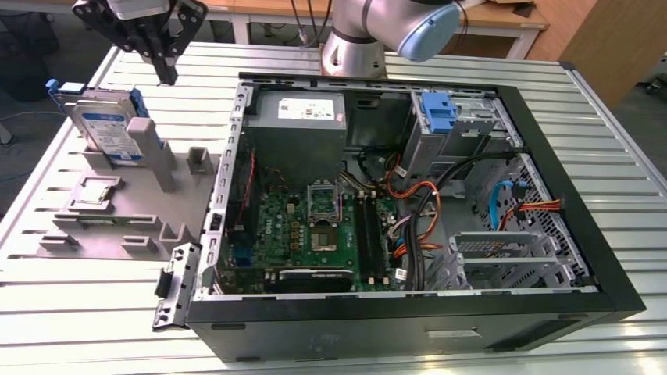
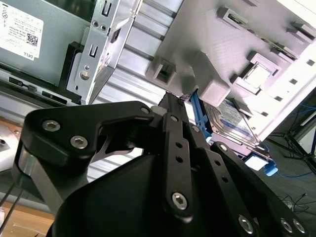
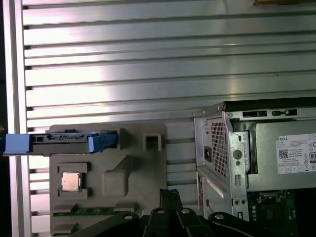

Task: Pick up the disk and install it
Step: 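Reach for the disk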

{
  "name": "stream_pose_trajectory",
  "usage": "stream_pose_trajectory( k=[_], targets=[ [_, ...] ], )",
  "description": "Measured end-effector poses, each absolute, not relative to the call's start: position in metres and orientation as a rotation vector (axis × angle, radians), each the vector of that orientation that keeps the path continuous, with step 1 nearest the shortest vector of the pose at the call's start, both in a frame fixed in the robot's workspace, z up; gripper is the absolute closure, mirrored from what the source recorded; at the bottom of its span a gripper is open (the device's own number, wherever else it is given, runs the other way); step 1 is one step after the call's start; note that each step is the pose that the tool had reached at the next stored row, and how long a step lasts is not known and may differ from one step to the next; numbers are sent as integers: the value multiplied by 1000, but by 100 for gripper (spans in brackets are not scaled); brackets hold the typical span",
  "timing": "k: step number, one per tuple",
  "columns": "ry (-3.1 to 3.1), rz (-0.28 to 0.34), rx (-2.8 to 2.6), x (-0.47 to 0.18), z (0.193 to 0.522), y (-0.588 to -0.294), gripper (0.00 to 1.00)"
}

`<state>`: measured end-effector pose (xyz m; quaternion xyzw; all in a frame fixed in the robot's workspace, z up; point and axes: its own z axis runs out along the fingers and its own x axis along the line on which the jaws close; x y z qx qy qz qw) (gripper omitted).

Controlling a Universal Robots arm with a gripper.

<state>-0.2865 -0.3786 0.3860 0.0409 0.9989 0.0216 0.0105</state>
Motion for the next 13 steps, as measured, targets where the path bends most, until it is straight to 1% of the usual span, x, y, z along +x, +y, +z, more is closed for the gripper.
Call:
stream_pose_trajectory(
  k=[13],
  targets=[
    [3119,68,128,-290,385,-379,90]
  ],
)
